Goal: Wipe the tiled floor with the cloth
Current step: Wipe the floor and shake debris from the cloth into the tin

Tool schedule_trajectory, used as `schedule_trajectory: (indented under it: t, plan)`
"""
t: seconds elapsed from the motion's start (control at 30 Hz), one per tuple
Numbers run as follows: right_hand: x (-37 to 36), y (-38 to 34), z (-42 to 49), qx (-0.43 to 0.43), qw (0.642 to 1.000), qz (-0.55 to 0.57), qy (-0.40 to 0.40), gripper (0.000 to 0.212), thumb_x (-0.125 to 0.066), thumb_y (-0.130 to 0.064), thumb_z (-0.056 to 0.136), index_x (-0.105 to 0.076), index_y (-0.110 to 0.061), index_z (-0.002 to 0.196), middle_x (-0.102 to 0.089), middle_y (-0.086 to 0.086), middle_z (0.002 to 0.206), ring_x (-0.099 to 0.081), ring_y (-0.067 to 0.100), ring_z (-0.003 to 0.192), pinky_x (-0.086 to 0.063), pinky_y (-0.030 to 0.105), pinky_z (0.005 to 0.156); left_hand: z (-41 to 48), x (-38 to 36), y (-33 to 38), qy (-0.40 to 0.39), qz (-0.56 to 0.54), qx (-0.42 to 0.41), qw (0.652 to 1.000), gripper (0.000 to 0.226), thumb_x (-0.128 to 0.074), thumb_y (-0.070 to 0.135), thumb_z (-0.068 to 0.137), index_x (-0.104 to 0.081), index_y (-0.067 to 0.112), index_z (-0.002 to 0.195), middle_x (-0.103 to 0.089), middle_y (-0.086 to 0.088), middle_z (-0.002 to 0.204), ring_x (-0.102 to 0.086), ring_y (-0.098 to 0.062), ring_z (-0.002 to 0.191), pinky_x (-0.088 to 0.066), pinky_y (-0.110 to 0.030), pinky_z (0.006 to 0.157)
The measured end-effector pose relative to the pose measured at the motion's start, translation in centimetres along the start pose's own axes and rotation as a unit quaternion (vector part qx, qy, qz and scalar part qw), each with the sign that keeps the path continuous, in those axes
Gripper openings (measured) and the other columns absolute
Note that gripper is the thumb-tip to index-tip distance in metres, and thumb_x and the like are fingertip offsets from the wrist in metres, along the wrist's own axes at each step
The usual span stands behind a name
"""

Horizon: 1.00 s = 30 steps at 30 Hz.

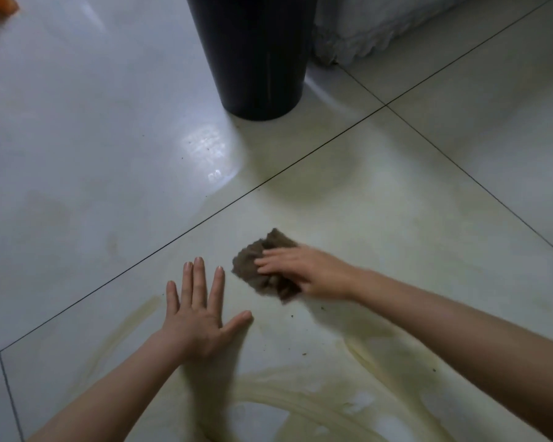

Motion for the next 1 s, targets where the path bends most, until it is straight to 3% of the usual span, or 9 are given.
schedule_trajectory:
  t: [0.13, 0.2, 0.33, 0.43, 0.6, 0.7, 0.8, 0.9, 1.0]
  plan:
    - [6.3, 5.5, 1.7, -0.210, 0.971, 0.017, 0.113, 0.050, -0.051, 0.003, 0.091, -0.052, -0.011, 0.138, -0.042, 0.008, 0.150, -0.038, 0.025, 0.139, -0.023, 0.023, 0.114, 0.0, 0.0, 0.0, 0.000, -0.004, -0.007, 1.000, 0.097, 0.015, 0.093, 0.052, 0.055, 0.030, 0.114, 0.067, -0.002, 0.119, 0.062, -0.018, 0.113, 0.028, -0.049, 0.106]
    - [7.2, 7.0, 2.3, -0.267, 0.948, 0.011, 0.171, 0.051, -0.043, 0.001, 0.095, -0.046, -0.014, 0.143, -0.037, 0.005, 0.153, -0.032, 0.023, 0.142, -0.016, 0.018, 0.112, 0.0, -0.1, 0.0, 0.002, -0.003, -0.006, 1.000, 0.096, 0.017, 0.093, 0.051, 0.056, 0.031, 0.113, 0.067, -0.002, 0.119, 0.062, -0.018, 0.113, 0.029, -0.048, 0.106]
    - [1.4, 2.9, -1.2, -0.223, 0.956, -0.029, 0.188, 0.050, -0.046, 0.012, 0.089, -0.048, 0.002, 0.137, -0.039, 0.020, 0.148, -0.033, 0.035, 0.141, -0.021, 0.038, 0.120, 0.1, 0.0, 0.0, 0.000, -0.005, -0.009, 1.000, 0.097, 0.018, 0.093, 0.049, 0.056, 0.030, 0.113, 0.067, -0.004, 0.119, 0.062, -0.019, 0.113, 0.030, -0.048, 0.105]
    - [-4.2, -3.2, -6.3, -0.124, 0.981, 0.011, 0.149, 0.054, -0.054, 0.025, 0.070, -0.063, 0.007, 0.120, -0.055, 0.023, 0.133, -0.047, 0.043, 0.128, -0.036, 0.055, 0.108, 0.0, 0.1, 0.1, -0.003, -0.007, -0.005, 1.000, 0.098, 0.017, 0.090, 0.049, 0.052, 0.029, 0.116, 0.064, -0.005, 0.120, 0.059, -0.022, 0.115, 0.026, -0.050, 0.107]
    - [-5.4, -8.2, -12.0, -0.068, 0.995, 0.079, 0.005, 0.054, -0.053, 0.020, 0.070, -0.064, 0.003, 0.121, -0.059, 0.012, 0.132, -0.048, 0.026, 0.132, -0.038, 0.040, 0.111, -0.3, 0.3, 0.1, 0.005, -0.011, -0.003, 1.000, 0.098, 0.014, 0.089, 0.053, 0.048, 0.028, 0.122, 0.061, -0.006, 0.125, 0.055, -0.024, 0.121, 0.024, -0.051, 0.109]
    - [-0.8, -6.4, -12.9, -0.098, 0.990, 0.043, 0.093, 0.041, -0.057, 0.015, 0.074, -0.067, 0.006, 0.112, -0.063, 0.017, 0.124, -0.058, 0.025, 0.119, -0.040, 0.028, 0.107, -0.2, 0.0, 0.0, 0.021, -0.009, -0.003, 1.000, 0.098, 0.012, 0.089, 0.055, 0.048, 0.028, 0.123, 0.060, -0.005, 0.126, 0.054, -0.022, 0.122, 0.023, -0.051, 0.110]
    - [4.4, -0.1, -14.8, -0.217, 0.949, -0.036, 0.225, 0.037, -0.045, 0.000, 0.089, -0.061, 0.002, 0.122, -0.055, 0.014, 0.134, -0.051, 0.024, 0.126, -0.029, 0.017, 0.108, 0.1, -0.1, -0.2, 0.032, -0.007, 0.000, 0.999, 0.098, 0.012, 0.091, 0.055, 0.048, 0.028, 0.122, 0.059, -0.005, 0.127, 0.053, -0.022, 0.121, 0.023, -0.050, 0.110]
    - [5.0, 6.3, -18.1, -0.399, 0.894, -0.083, 0.187, 0.049, -0.043, -0.004, 0.099, -0.035, -0.008, 0.148, -0.025, 0.009, 0.158, -0.022, 0.024, 0.147, -0.015, 0.032, 0.118, 0.1, -0.2, 0.2, 0.032, -0.011, 0.009, 0.999, 0.102, 0.009, 0.091, 0.054, 0.044, 0.028, 0.125, 0.056, -0.005, 0.129, 0.052, -0.020, 0.122, 0.021, -0.050, 0.111]
    - [2.5, 7.1, -16.7, -0.474, 0.842, -0.115, 0.230, 0.051, -0.033, -0.019, 0.104, -0.020, -0.013, 0.154, -0.009, 0.003, 0.163, -0.004, 0.019, 0.150, -0.012, 0.044, 0.120, 0.2, 0.1, 0.4, 0.031, 0.004, 0.037, 0.999, 0.109, 0.007, 0.090, 0.056, 0.037, 0.025, 0.138, 0.050, -0.008, 0.138, 0.045, -0.023, 0.131, 0.019, -0.050, 0.112]
Point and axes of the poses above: each hand's wrist, its own z-axis towards the middle knuckle, its own x-axis out of the back of the hand, y = z × x, the point moved 1 cm from there along z, towards the middle knuckle
